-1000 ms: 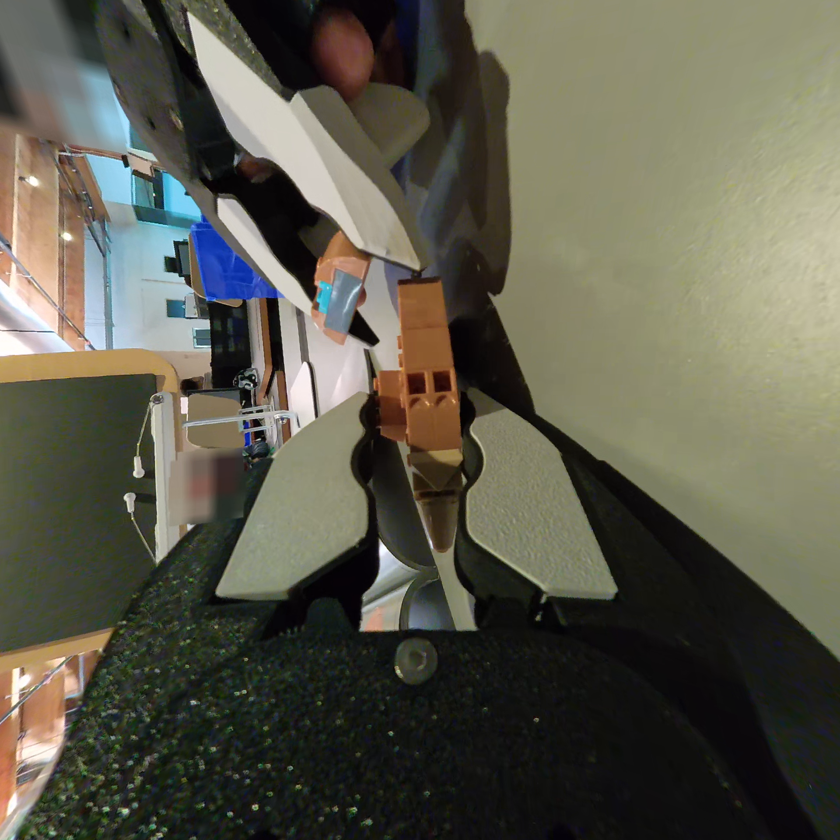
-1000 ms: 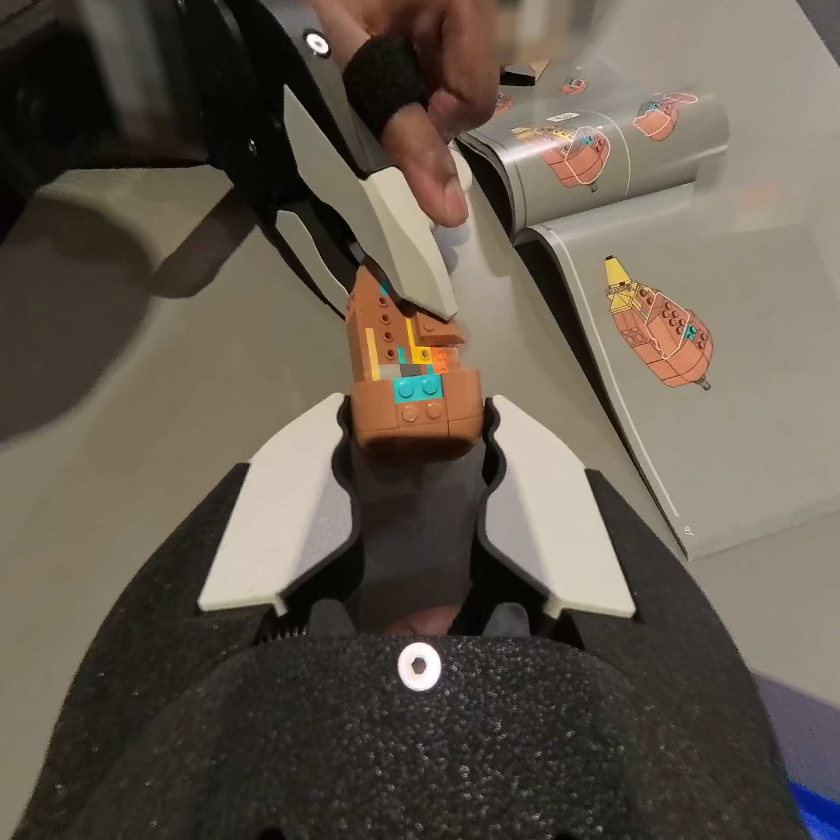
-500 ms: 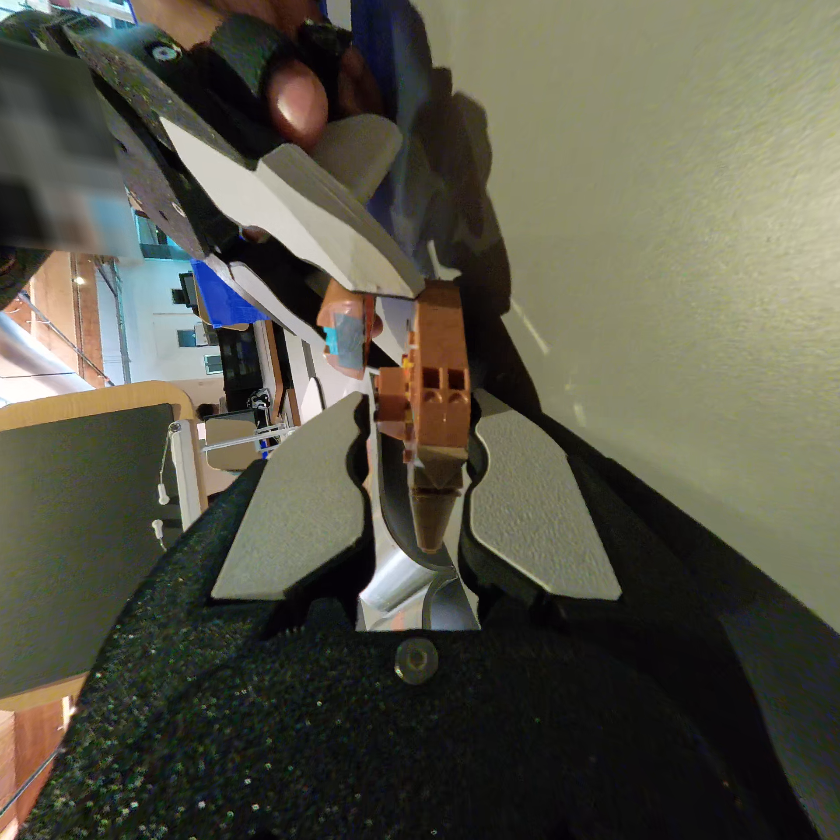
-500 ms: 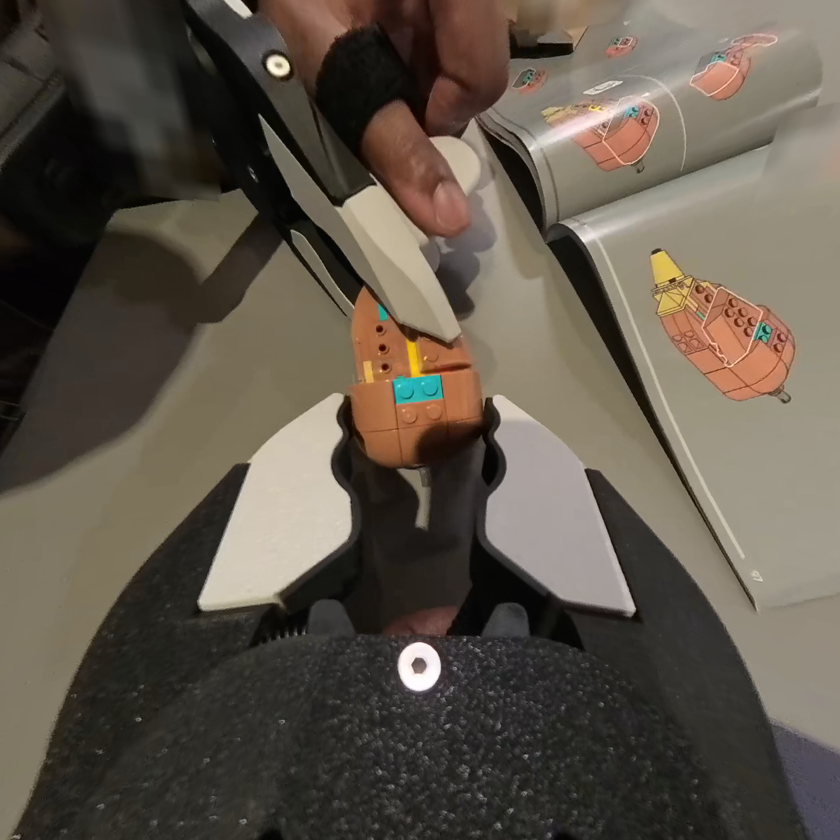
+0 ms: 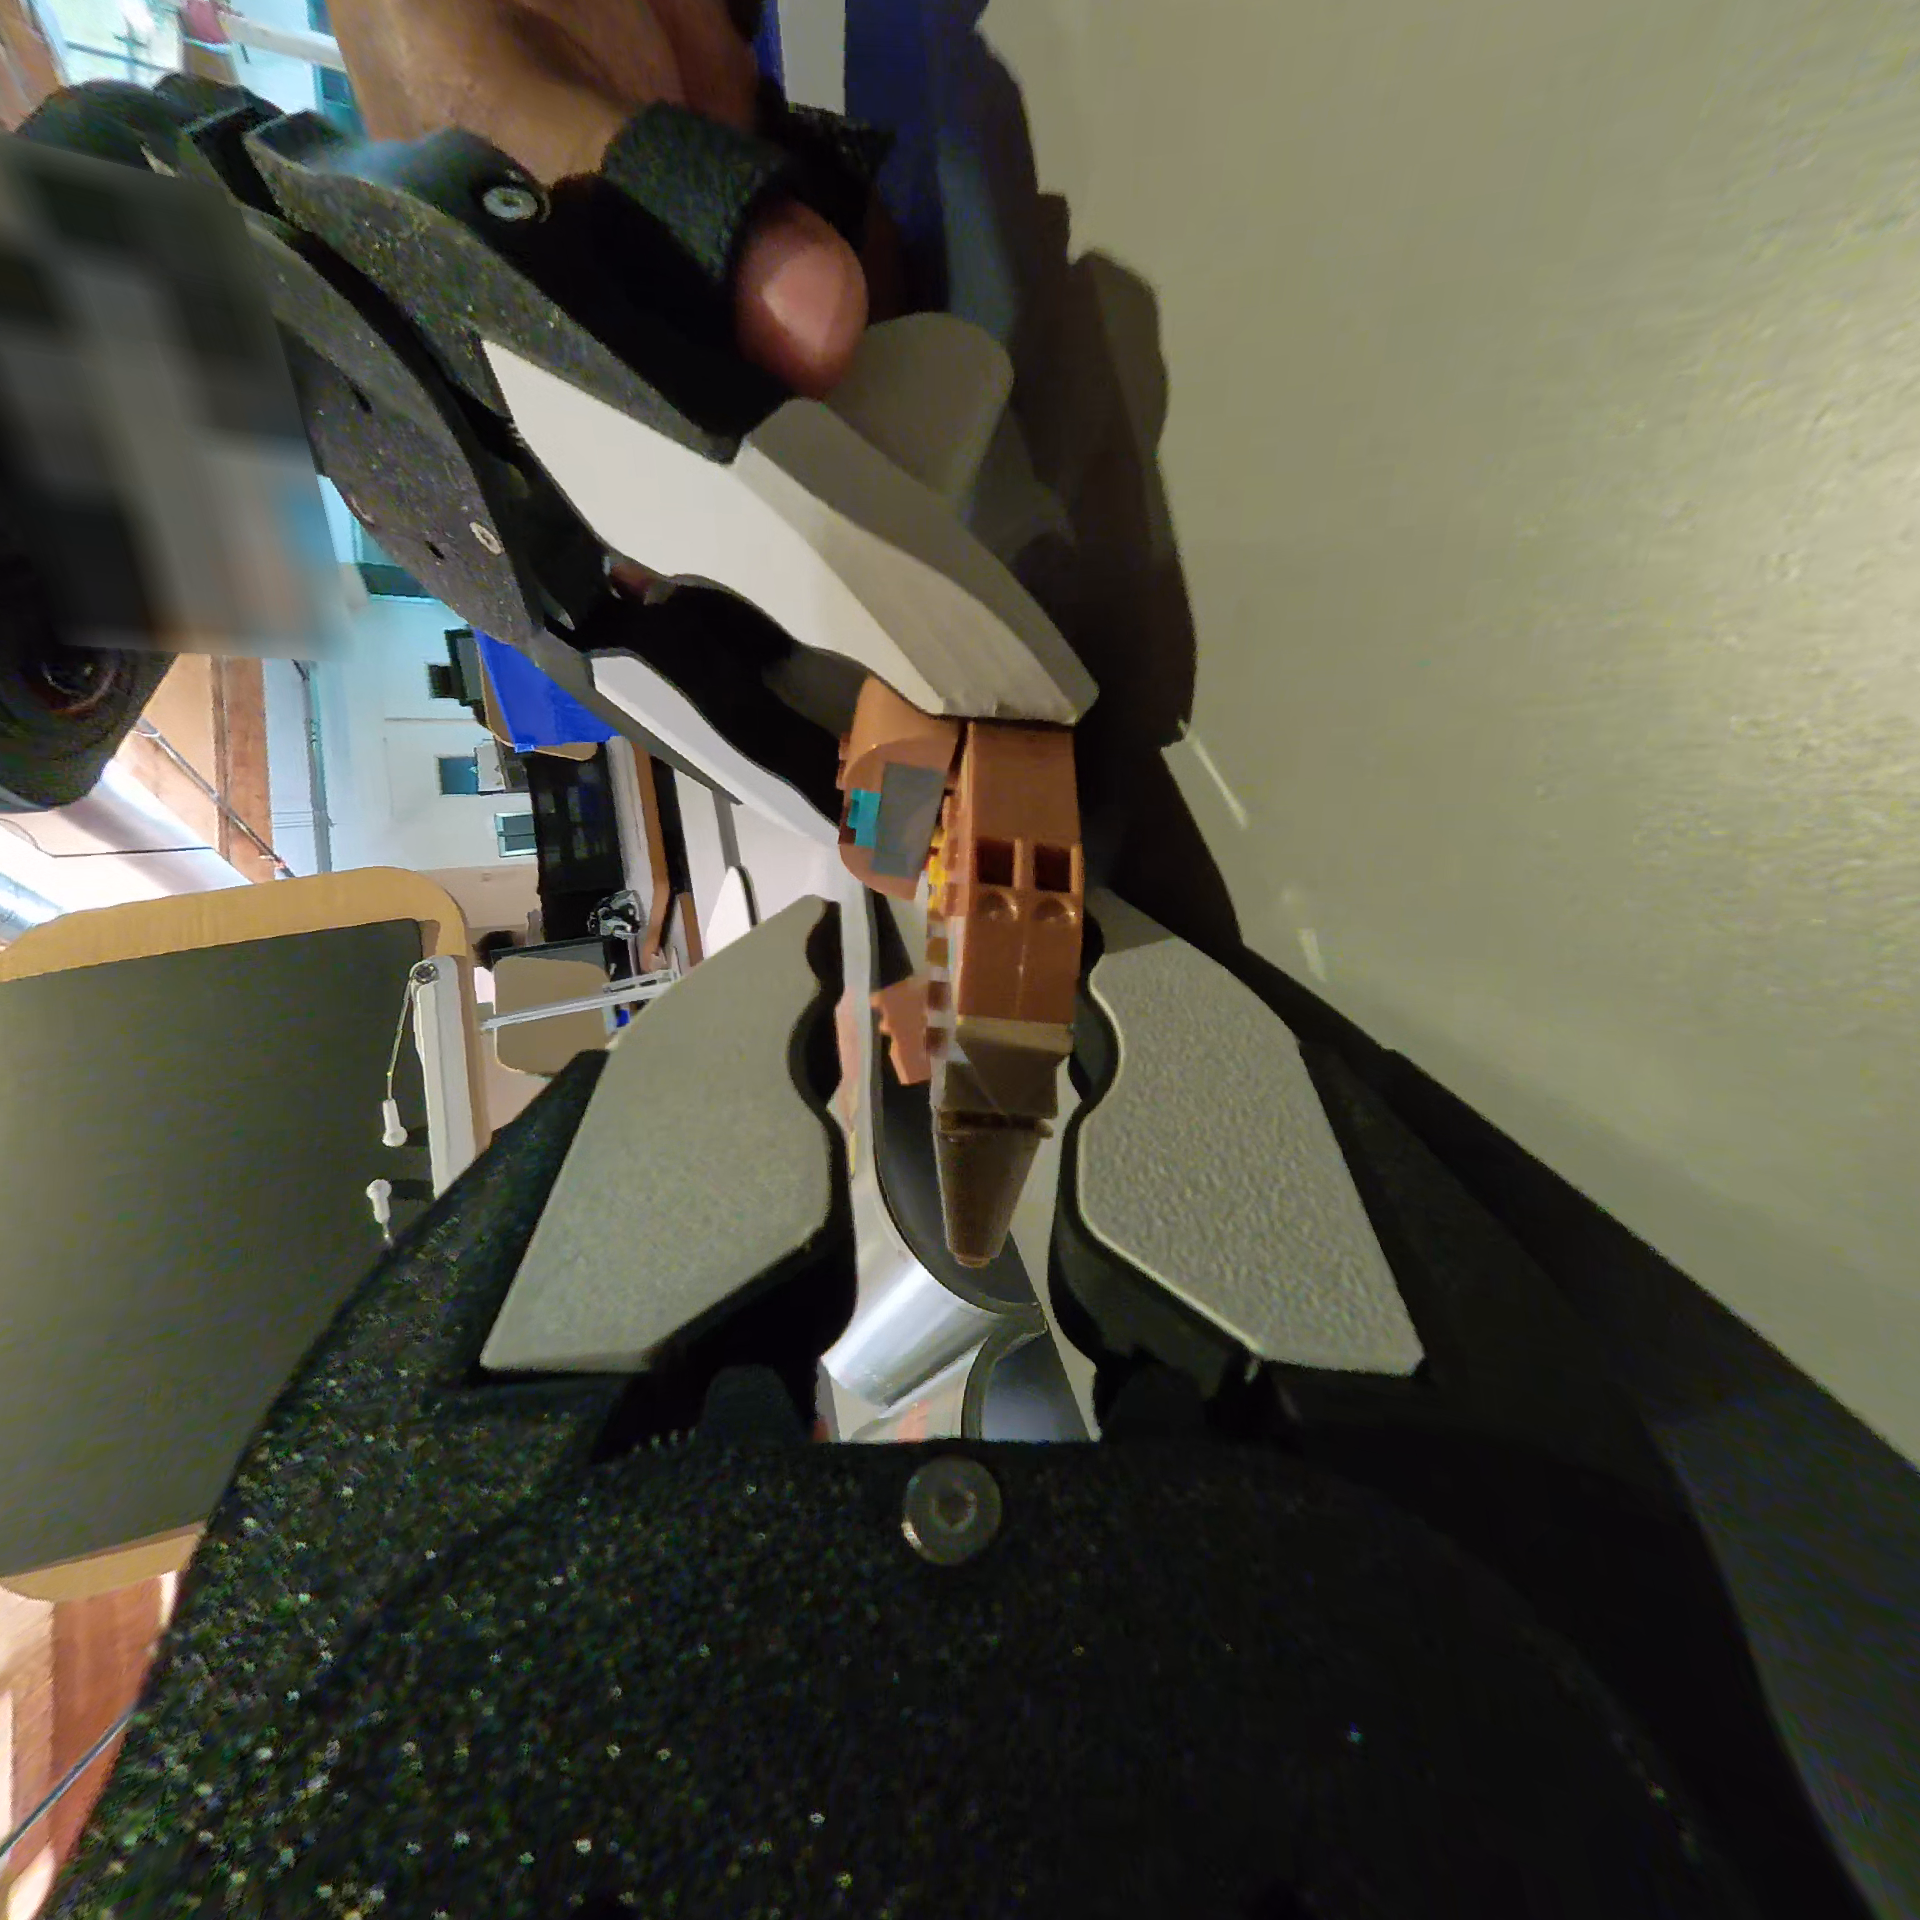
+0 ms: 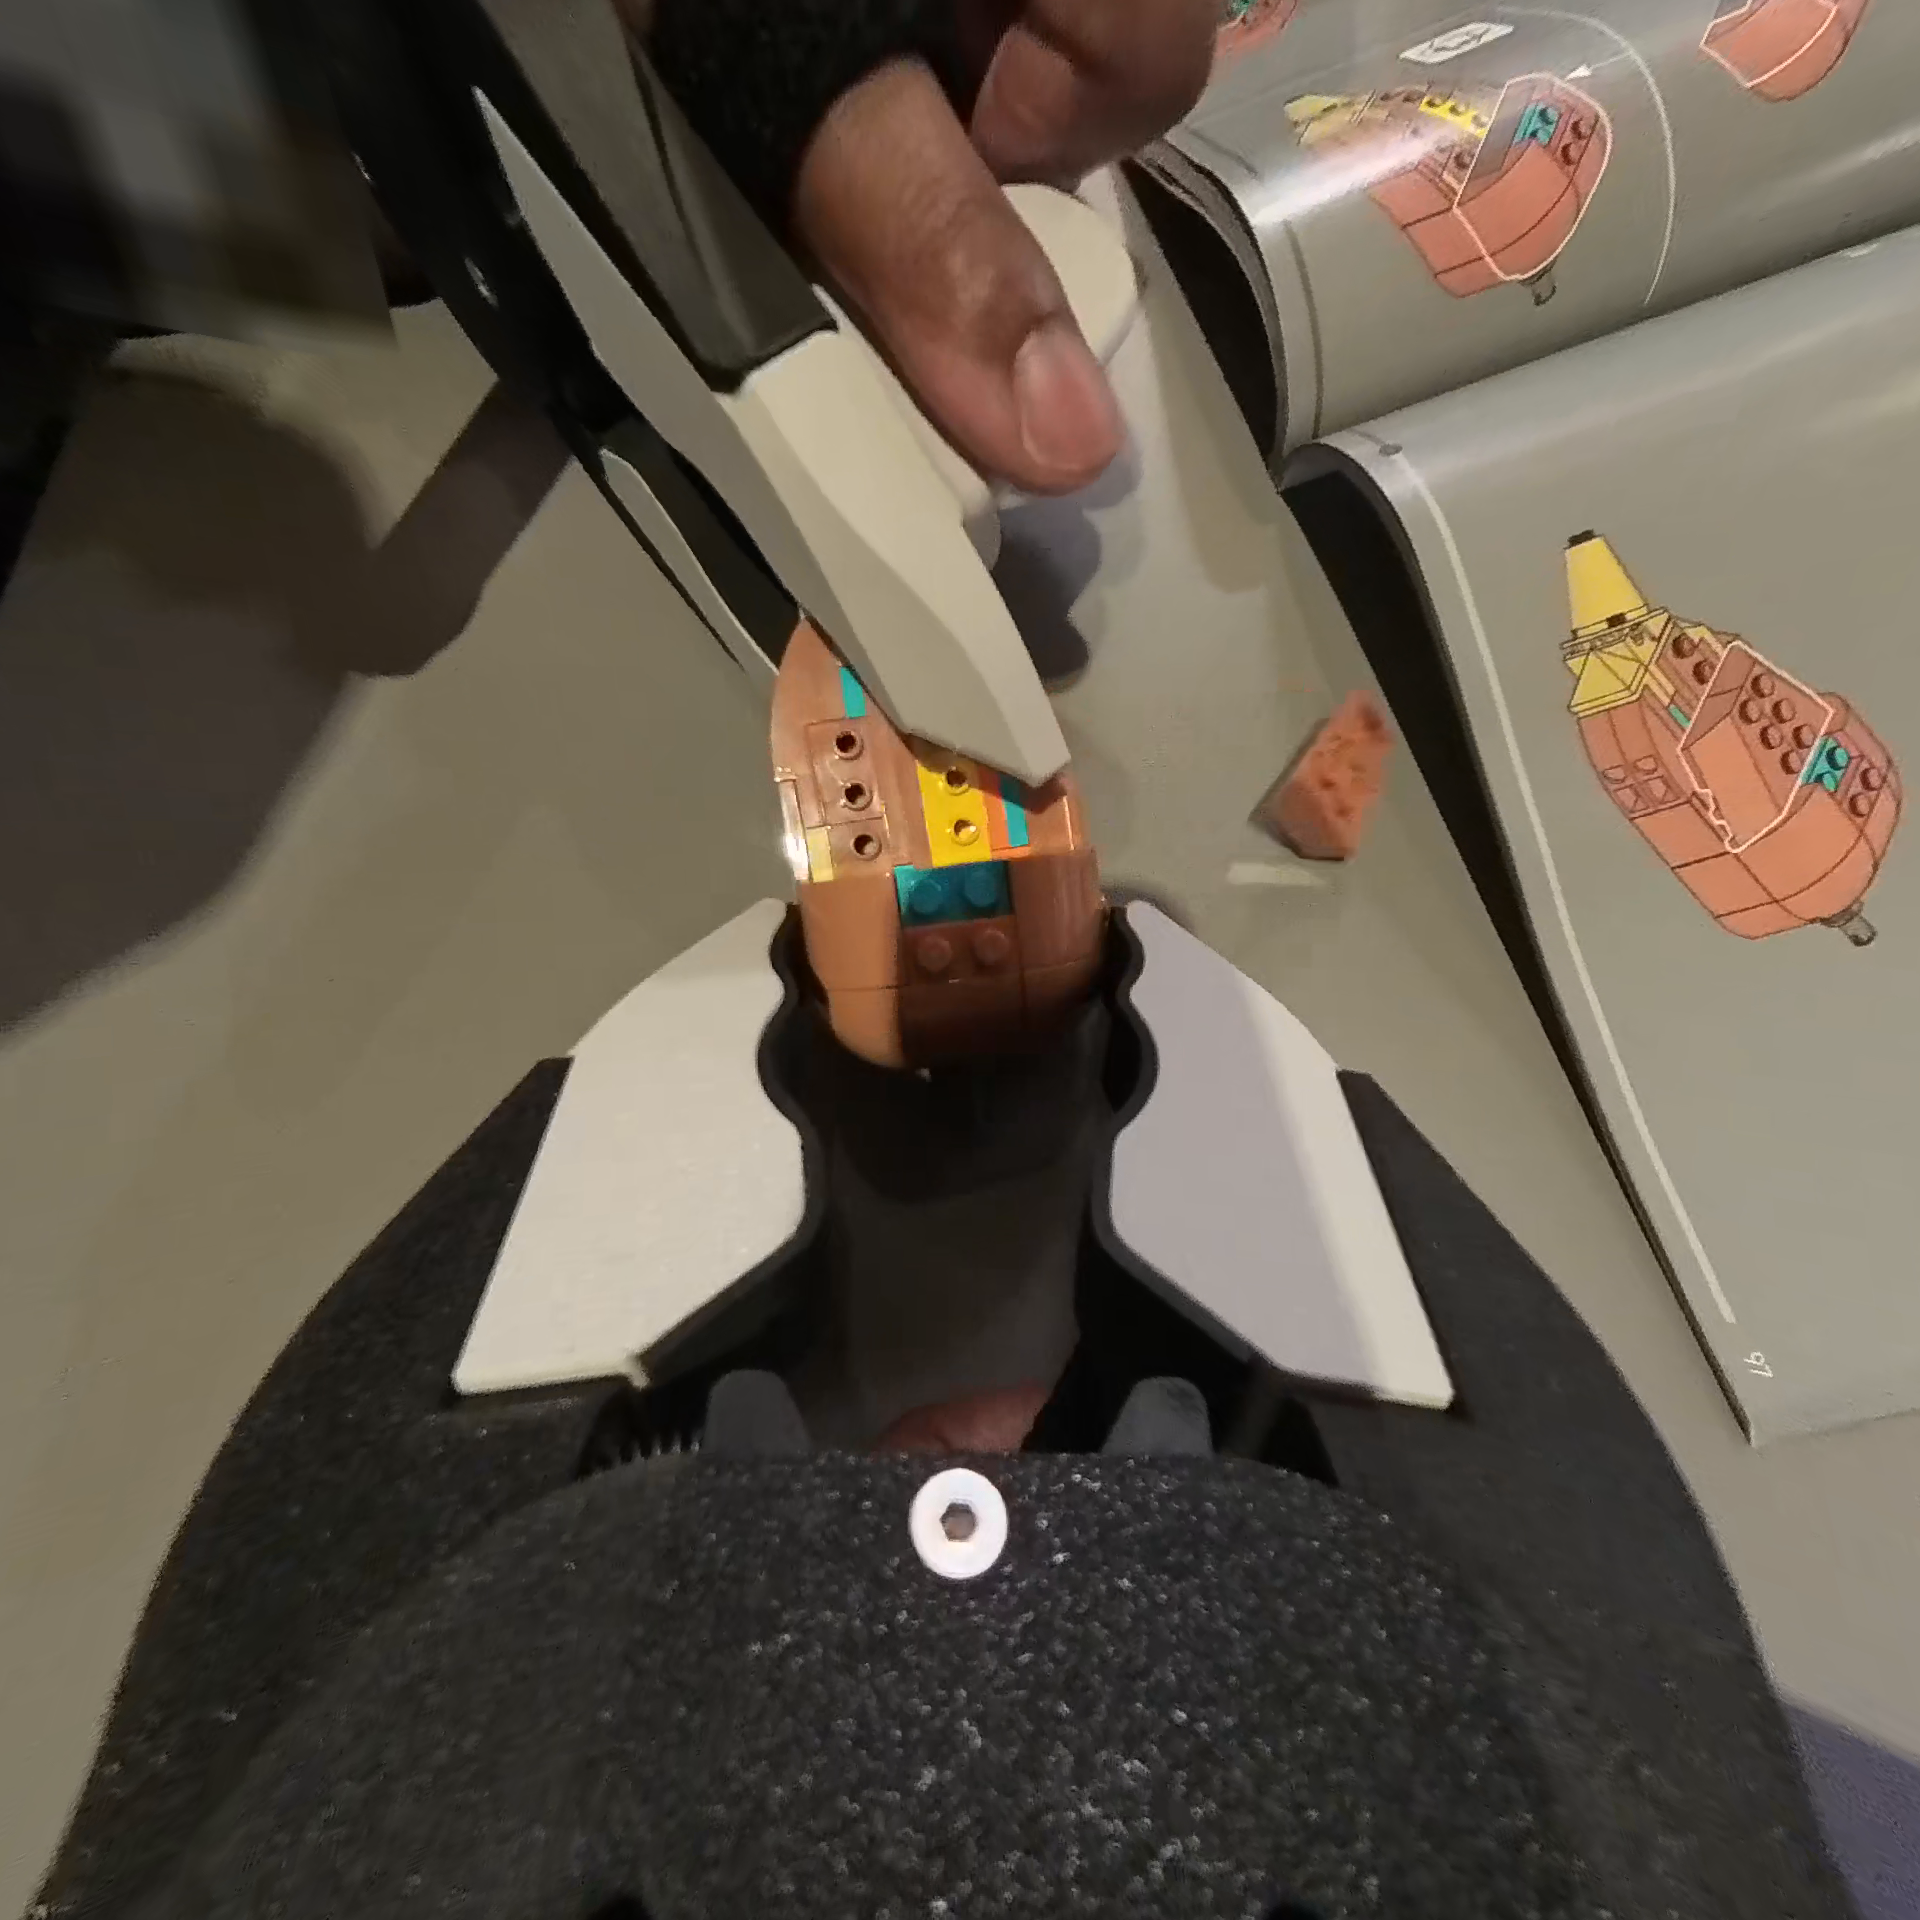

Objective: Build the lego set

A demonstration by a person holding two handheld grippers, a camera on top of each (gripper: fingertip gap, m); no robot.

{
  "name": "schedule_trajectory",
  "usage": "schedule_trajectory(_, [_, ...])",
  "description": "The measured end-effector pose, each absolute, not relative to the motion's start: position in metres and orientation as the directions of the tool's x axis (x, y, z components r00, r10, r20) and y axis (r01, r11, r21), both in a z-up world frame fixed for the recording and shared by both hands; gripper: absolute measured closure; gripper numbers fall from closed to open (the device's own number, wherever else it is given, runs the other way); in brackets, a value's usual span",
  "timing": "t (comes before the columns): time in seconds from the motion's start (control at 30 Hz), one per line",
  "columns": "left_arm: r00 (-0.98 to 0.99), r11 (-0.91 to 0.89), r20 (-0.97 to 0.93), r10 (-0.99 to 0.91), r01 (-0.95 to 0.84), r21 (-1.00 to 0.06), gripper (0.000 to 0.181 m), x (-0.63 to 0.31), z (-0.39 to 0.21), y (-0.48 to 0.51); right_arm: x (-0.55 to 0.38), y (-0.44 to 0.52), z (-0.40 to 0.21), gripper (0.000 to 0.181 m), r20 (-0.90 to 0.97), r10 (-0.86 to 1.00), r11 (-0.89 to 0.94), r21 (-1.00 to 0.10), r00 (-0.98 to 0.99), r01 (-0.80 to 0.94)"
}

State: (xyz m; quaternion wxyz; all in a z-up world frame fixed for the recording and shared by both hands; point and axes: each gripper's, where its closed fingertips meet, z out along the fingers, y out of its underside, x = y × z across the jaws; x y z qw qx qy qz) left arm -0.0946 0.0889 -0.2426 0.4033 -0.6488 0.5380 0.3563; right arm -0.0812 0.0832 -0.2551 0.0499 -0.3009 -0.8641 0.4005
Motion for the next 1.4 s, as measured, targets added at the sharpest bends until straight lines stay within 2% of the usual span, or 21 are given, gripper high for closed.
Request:
schedule_trajectory(0.3, [0.167, -0.089, -0.903, -0.396, -0.986, -0.144, 0.143, -0.093, -0.243, 0.09, -0.08, 0.082, -0.257, 0.125, -0.159, 0.553, 0.515, -0.706, -0.818, 0.486])
schedule_trajectory(0.8, [0.209, -0.179, -0.895, -0.393, -0.973, -0.149, 0.139, -0.115, -0.242, 0.085, -0.083, 0.08, -0.258, 0.125, -0.163, 0.57, 0.512, -0.696, -0.805, 0.504])
schedule_trajectory(1.17, [0.081, -0.239, -0.922, -0.378, -0.971, 0.013, 0.142, -0.106, -0.241, 0.089, -0.082, 0.077, -0.256, 0.125, -0.228, 0.631, 0.459, -0.662, -0.742, 0.593])
schedule_trajectory(1.23, [0.104, -0.237, -0.914, -0.392, -0.971, -0.008, 0.143, -0.103, -0.242, 0.087, -0.08, 0.075, -0.256, 0.125, -0.22, 0.632, 0.474, -0.65, -0.743, 0.595])
schedule_trajectory(1.4, [0.257, -0.262, -0.854, -0.453, -0.953, -0.148, 0.137, -0.103, -0.243, 0.075, -0.078, 0.072, -0.257, 0.125, -0.203, 0.64, 0.49, -0.635, -0.741, 0.598])
